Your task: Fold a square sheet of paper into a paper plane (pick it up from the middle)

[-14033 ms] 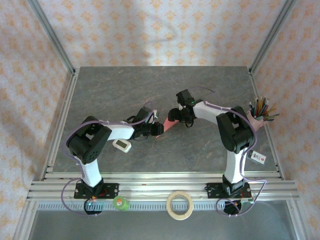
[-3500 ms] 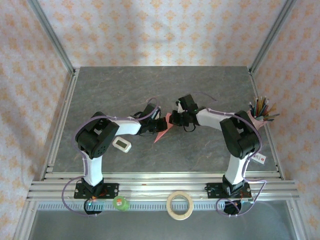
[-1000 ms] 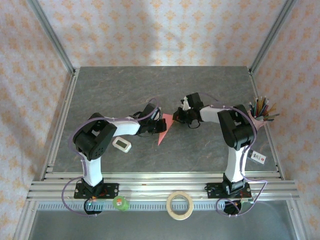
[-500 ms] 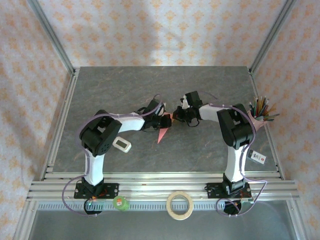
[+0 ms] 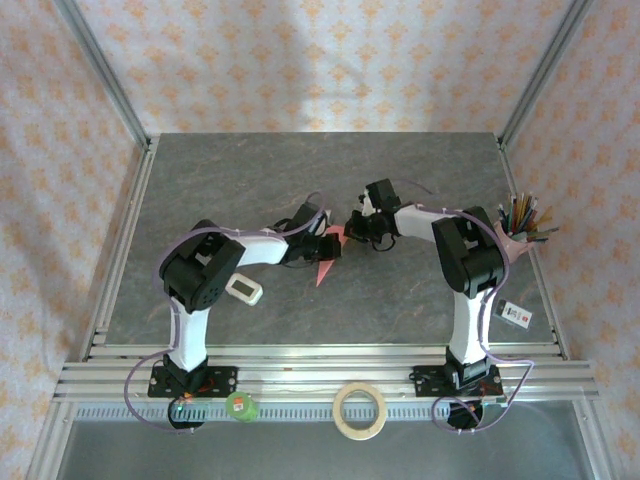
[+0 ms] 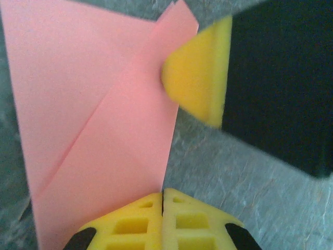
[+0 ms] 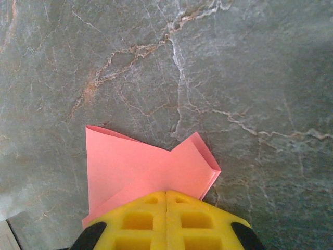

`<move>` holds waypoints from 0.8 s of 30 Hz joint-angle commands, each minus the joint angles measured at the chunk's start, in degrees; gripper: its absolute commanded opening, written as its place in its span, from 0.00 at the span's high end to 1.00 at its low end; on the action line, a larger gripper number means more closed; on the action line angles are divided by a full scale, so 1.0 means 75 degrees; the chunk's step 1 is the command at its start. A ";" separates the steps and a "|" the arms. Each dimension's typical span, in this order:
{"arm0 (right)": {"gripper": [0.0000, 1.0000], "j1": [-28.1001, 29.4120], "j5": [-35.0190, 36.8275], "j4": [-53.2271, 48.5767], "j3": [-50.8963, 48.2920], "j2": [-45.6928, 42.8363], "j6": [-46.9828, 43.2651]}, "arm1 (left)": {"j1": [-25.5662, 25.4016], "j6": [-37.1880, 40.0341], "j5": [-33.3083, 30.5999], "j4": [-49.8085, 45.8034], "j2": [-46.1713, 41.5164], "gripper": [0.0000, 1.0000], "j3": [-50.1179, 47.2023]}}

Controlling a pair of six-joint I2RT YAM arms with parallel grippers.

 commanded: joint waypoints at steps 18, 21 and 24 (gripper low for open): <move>0.97 0.0009 0.0720 -0.0663 0.0187 0.0136 -0.0509 | -0.0351 0.0359 -0.0268 -0.1699 -0.2362 1.00 -0.2046; 0.95 0.0094 0.0342 -0.0706 0.0387 -0.0332 -0.0634 | -0.0201 0.0305 -0.0469 -0.1761 -0.2919 0.98 -0.1914; 0.95 0.0246 -0.0013 -0.0815 0.0545 -0.0767 -0.0707 | 0.0161 0.0307 -0.0922 -0.2110 -0.3518 0.85 -0.1775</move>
